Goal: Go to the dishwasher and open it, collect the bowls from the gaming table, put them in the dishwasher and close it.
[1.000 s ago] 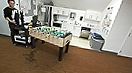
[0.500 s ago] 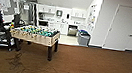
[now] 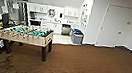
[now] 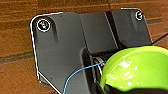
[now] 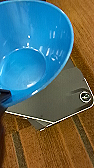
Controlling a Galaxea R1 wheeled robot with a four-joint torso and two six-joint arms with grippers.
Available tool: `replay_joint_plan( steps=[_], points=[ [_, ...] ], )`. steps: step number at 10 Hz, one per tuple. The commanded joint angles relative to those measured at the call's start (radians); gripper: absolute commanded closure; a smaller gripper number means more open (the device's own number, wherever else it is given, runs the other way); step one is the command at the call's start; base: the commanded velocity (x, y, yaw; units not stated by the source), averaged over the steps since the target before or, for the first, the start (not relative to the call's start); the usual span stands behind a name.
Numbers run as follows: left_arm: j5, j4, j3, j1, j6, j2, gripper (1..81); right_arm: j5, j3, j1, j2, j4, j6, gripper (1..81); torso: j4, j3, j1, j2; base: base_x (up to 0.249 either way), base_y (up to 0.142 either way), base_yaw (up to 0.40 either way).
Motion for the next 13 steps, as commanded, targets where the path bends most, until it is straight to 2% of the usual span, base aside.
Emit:
replay_joint_plan(
  steps=[1,2,11,13],
  points=[
    [0.042,-0.007,0.001,-0.037,0.005,-0.001,81.1,-0.042,-0.002,0.046,-0.014,-0.012,-0.002,81.1,0.0,0.0,0.0,0.0,0.0,0.084,0.0],
    [0.042,-0.007,0.001,-0.039,0.005,-0.002,81.1,-0.042,-0.002,0.047,-0.014,-0.014,-0.003,81.1,0.0,0.0,0.0,0.0,0.0,0.127,0.0],
    [0.025,-0.007,0.001,-0.031,0.005,-0.005,81.1,-0.042,-0.002,0.044,-0.016,-0.014,-0.002,81.1,0.0,0.0,0.0,0.0,0.0,0.0,0.0],
    [0.026,-0.008,0.001,-0.031,0.005,-0.005,81.1,-0.04,-0.002,0.044,-0.014,-0.014,-0.002,81.1,0.0,0.0,-0.001,-0.001,0.103,0.0,0.0]
  ],
)
